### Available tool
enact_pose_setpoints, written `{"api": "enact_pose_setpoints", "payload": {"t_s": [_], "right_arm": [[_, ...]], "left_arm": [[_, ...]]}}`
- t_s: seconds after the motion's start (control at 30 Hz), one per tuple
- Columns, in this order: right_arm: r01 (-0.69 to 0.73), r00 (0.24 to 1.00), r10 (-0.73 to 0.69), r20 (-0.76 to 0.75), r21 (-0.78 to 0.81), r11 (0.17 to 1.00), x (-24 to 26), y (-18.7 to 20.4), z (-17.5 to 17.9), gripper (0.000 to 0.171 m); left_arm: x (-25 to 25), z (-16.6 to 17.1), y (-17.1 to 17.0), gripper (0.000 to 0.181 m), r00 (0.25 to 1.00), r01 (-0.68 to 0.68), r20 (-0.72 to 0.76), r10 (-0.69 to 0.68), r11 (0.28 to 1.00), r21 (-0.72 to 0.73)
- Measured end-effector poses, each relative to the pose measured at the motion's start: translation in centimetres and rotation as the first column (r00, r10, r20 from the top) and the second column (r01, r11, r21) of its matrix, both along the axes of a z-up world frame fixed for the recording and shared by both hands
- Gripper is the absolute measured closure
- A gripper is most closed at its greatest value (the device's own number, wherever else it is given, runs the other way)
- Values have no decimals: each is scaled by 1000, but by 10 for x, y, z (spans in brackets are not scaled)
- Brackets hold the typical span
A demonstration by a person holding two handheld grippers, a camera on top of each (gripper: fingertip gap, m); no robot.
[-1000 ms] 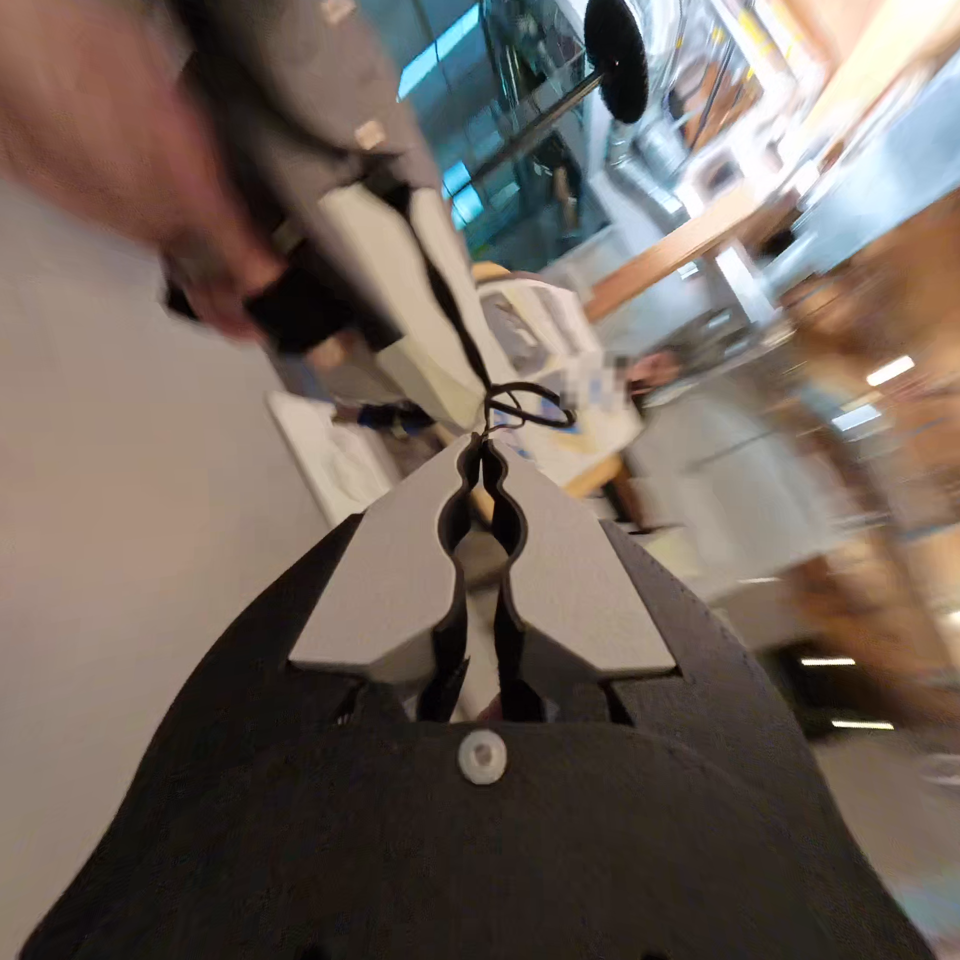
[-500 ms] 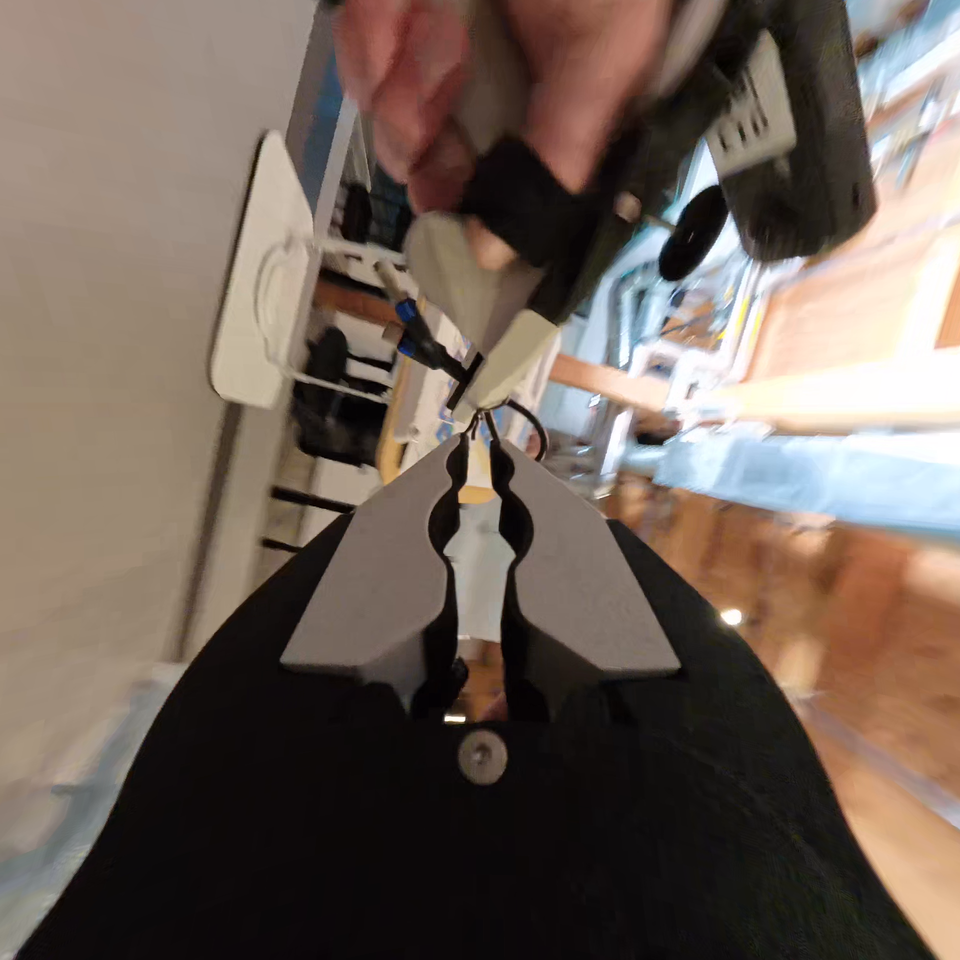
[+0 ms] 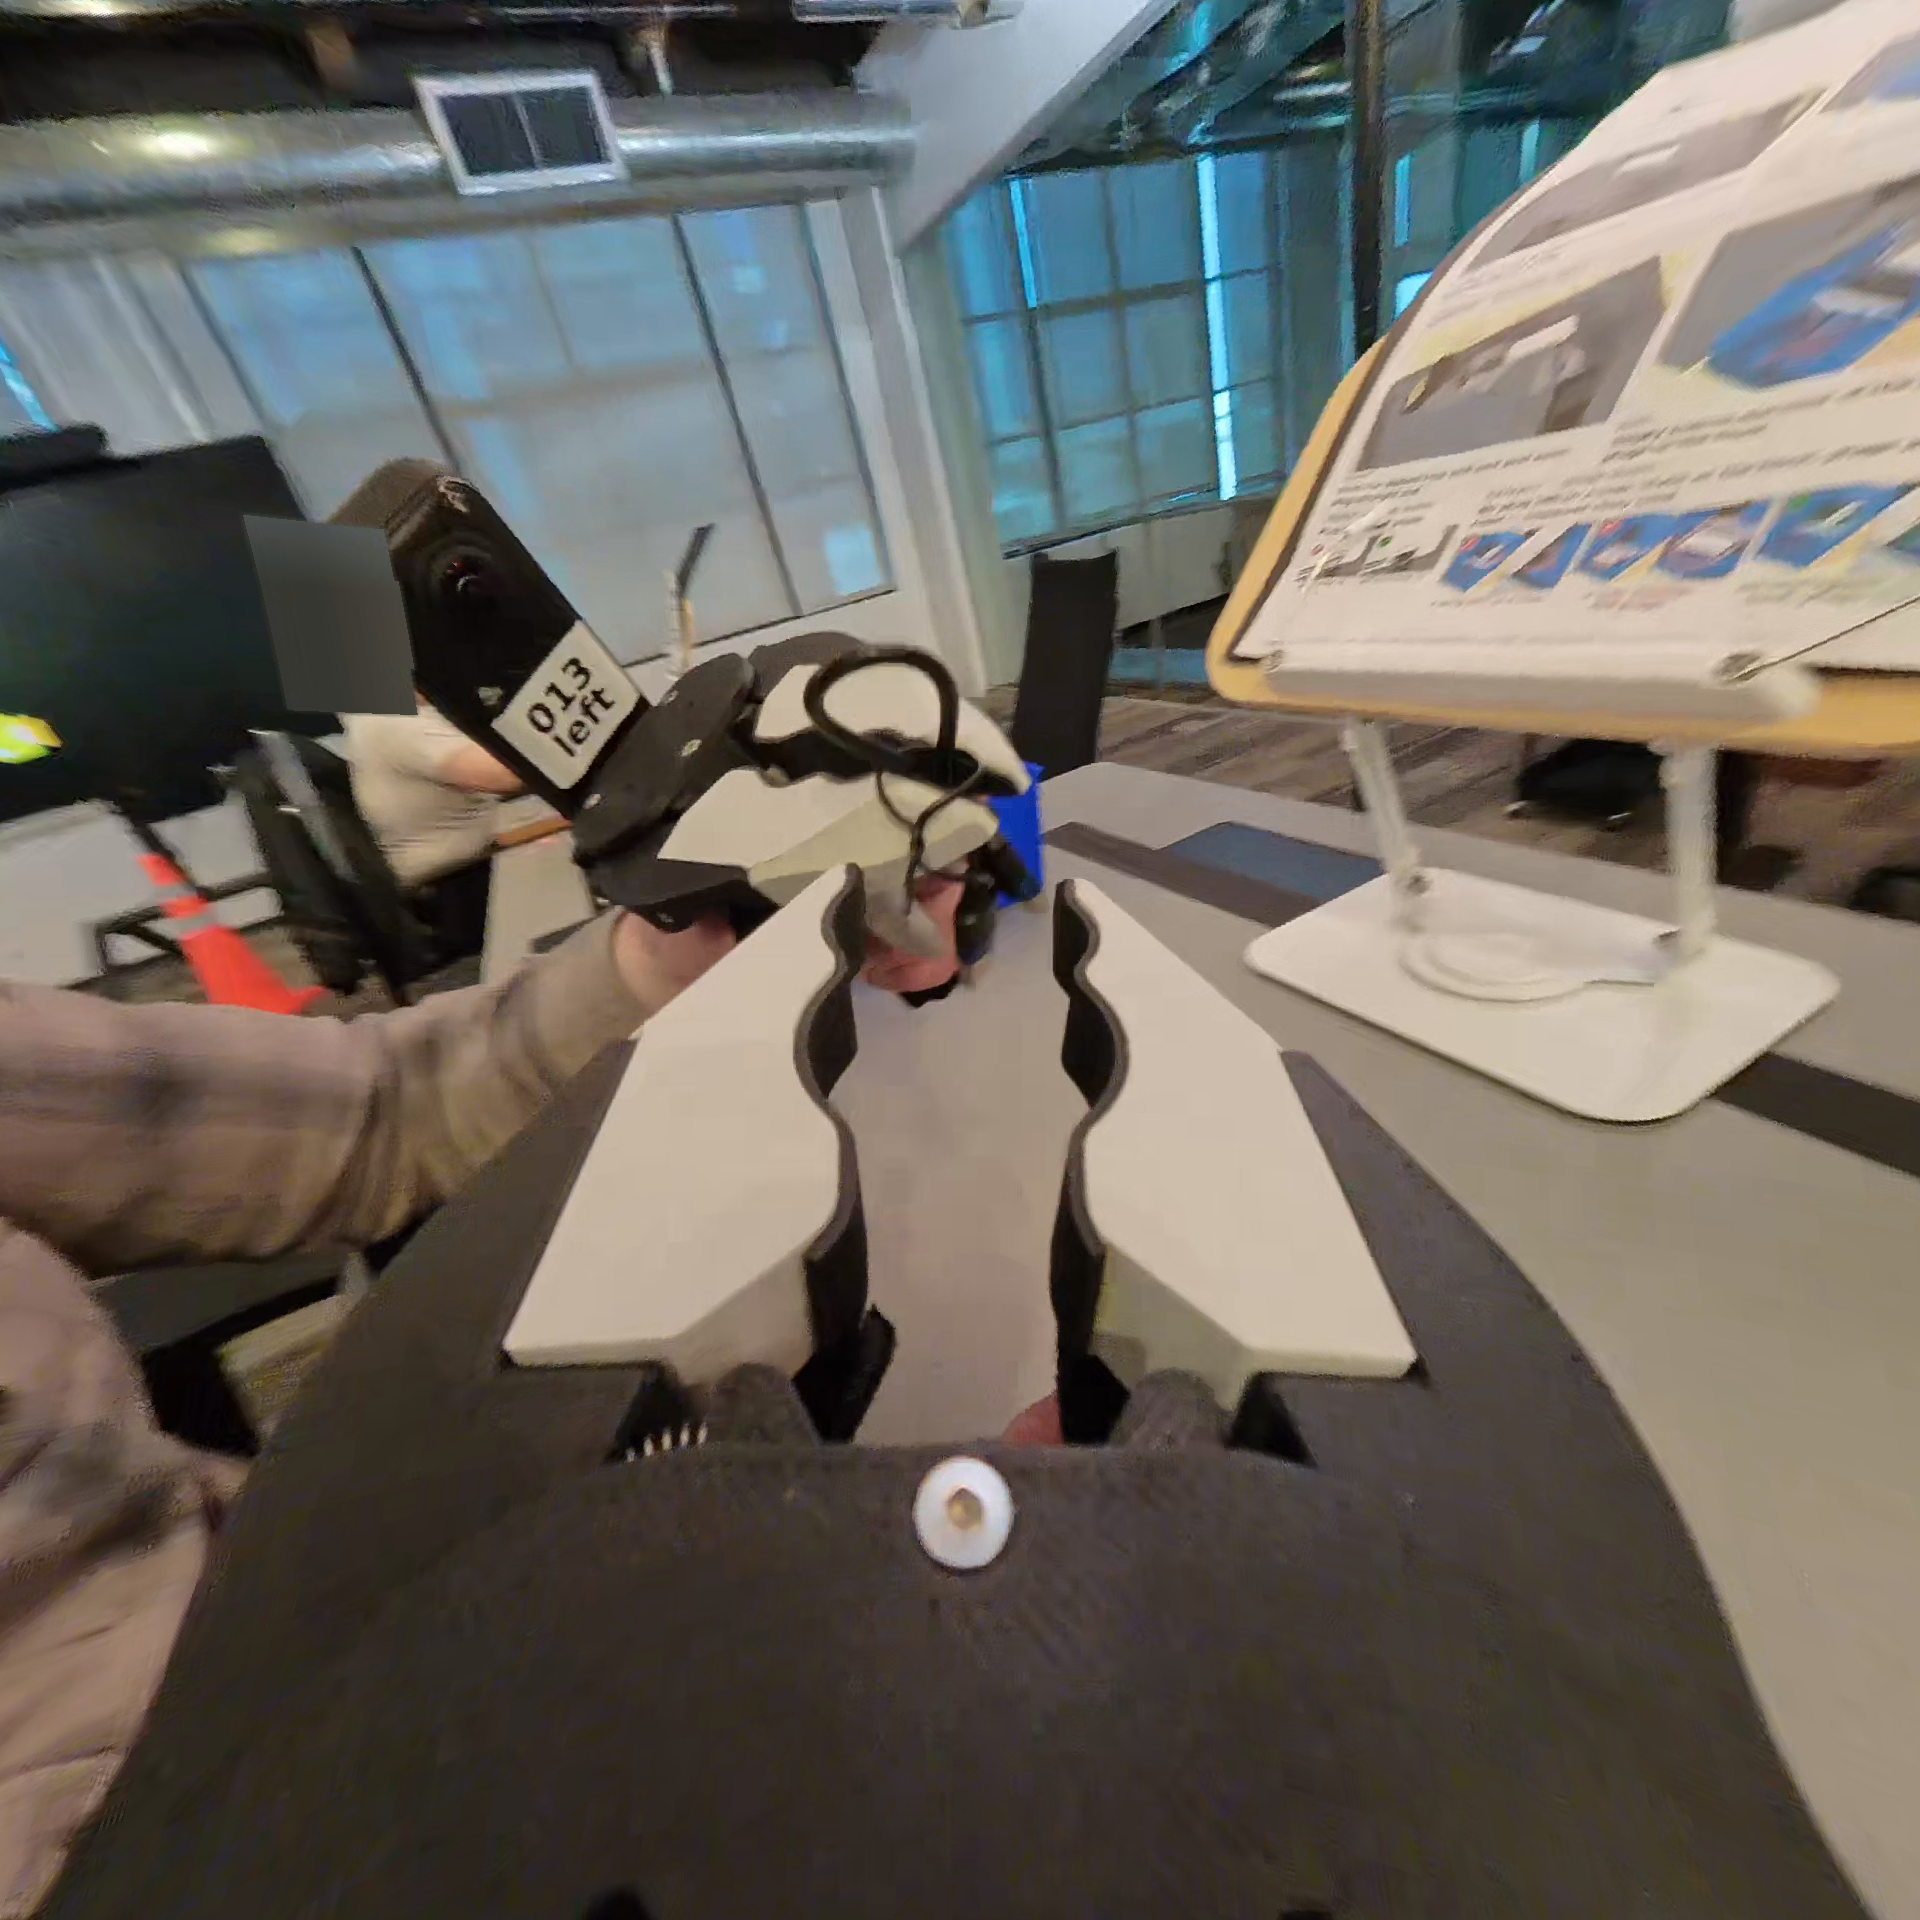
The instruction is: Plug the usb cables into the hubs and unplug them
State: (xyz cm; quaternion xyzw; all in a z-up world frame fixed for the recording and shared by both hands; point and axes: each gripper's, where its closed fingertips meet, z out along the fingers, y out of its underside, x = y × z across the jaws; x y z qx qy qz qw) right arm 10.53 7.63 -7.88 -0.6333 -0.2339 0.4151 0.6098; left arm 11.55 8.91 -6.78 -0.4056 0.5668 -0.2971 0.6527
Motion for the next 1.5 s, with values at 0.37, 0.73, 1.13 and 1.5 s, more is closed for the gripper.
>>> {"api": "enact_pose_setpoints", "payload": {"t_s": [0.37,0.73,1.13,1.5], "right_arm": [[-114,975,102,-195,-52,992,-5,-7,10,160],[-70,984,67,-167,-16,997,-1,-10,12,171],[199,650,-572,500,615,763,13,3,3,171],[-685,-141,-940,311,655,319,15,14,-24,171]], "left_arm": [[2,2,-10,175,1000,-4,6,3,996,94],[3,2,-10,175,999,-36,-9,37,992,123],[9,-12,-1,175,989,-81,-133,65,989,-120],[17,-48,5,176,979,16,-134,-151,718,-696]]}}
